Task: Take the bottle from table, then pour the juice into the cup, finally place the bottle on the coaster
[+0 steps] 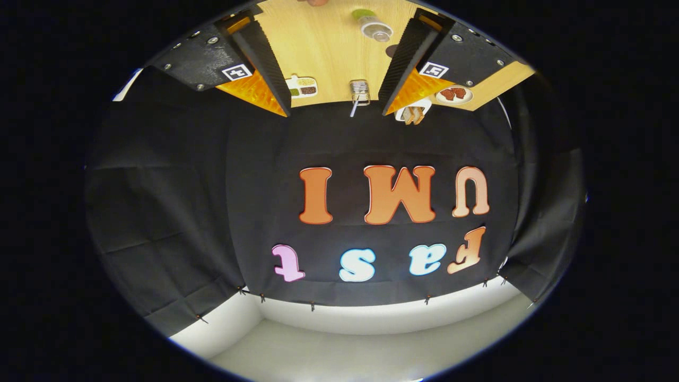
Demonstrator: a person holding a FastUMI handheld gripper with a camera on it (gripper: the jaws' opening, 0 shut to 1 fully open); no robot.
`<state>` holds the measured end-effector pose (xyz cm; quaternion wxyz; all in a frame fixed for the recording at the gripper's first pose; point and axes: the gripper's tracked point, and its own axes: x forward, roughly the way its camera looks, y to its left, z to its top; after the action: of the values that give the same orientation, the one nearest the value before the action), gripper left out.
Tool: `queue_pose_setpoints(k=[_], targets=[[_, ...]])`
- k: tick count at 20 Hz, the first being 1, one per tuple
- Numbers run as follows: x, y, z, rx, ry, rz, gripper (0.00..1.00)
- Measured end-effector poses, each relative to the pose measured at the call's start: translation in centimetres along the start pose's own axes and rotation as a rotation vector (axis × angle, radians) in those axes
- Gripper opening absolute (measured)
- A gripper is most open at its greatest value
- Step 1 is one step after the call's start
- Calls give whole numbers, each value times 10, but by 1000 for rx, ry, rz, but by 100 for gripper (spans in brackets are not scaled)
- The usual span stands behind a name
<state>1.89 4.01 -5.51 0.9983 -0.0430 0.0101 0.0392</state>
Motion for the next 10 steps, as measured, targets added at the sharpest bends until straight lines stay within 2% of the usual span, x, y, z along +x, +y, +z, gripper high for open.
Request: queue_pose_setpoints(k=[6,10], targets=[[1,44,-80,29,140,97,99],[-3,57,-138,-3,244,117,98]])
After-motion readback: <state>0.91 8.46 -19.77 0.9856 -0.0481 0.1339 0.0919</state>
